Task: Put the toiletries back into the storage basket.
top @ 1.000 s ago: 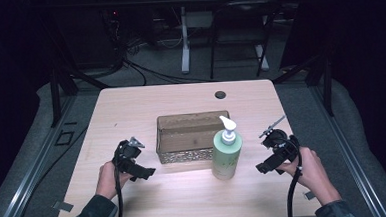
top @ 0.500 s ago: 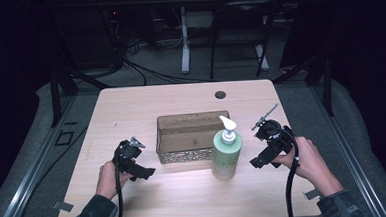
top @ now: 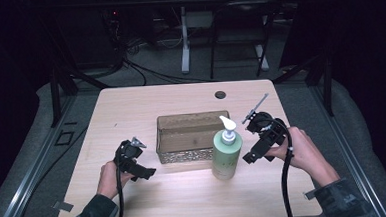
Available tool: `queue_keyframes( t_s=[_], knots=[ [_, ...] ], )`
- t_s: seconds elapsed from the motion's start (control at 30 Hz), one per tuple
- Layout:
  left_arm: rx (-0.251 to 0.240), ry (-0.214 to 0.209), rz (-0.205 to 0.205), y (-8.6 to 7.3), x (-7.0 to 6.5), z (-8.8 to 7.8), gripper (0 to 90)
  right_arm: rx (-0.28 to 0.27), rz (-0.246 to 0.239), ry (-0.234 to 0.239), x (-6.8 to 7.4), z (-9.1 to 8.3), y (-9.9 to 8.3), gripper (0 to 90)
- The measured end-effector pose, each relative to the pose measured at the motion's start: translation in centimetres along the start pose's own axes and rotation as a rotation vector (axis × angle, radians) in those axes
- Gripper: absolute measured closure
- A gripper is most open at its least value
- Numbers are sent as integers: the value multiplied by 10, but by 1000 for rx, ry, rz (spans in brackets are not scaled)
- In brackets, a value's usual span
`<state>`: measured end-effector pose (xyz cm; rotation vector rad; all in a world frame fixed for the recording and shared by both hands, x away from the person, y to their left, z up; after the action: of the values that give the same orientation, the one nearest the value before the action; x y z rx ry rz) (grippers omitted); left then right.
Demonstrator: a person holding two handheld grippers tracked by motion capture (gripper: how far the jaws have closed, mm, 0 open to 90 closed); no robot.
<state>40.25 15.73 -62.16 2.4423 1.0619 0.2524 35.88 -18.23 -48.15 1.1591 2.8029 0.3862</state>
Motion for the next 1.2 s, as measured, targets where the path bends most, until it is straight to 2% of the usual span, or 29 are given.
queue_keyframes(
  t_s=[0.1,0.37,0.57,0.7,0.8,0.9,1.0,1.07,1.13,1.17,1.2],
  knots=[
    [2,2,4,0,0,0,1,-7,-2,5,2,-6,6,0],
    [-1,4,6,2,-1,0,1,4,-48,-8,7,-19,24,0],
    [-7,11,10,3,-1,-1,1,8,-61,-8,11,-23,36,0],
    [0,8,9,3,-1,-1,1,12,-84,-25,15,-23,50,3],
    [-2,9,9,3,-1,0,1,-13,-105,-31,19,-26,61,55],
    [-4,11,9,4,-1,0,1,-9,-123,-36,23,-27,69,126],
    [-2,6,14,4,-2,0,1,-1,-126,-38,24,-28,72,152],
    [1,6,14,4,-2,0,1,17,-131,-37,25,-29,76,271],
    [1,7,11,4,-1,0,1,20,-131,-34,26,-29,78,293],
    [1,9,13,3,-1,0,2,29,-132,-39,25,-29,80,360],
    [1,9,13,3,-1,0,1,29,-132,-39,25,-29,80,360]
  ],
)
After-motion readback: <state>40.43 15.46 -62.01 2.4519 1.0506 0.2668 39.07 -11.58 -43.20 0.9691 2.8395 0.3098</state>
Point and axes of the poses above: each handheld gripper's, and its own axes: z roughly forward along the jaws, y roughly out of its top, x roughly to its left, the point moved 10 cm from there along z, roughly forward along the jaws, and after that the axes turned 1 degree about x, right-handed, at the moved point
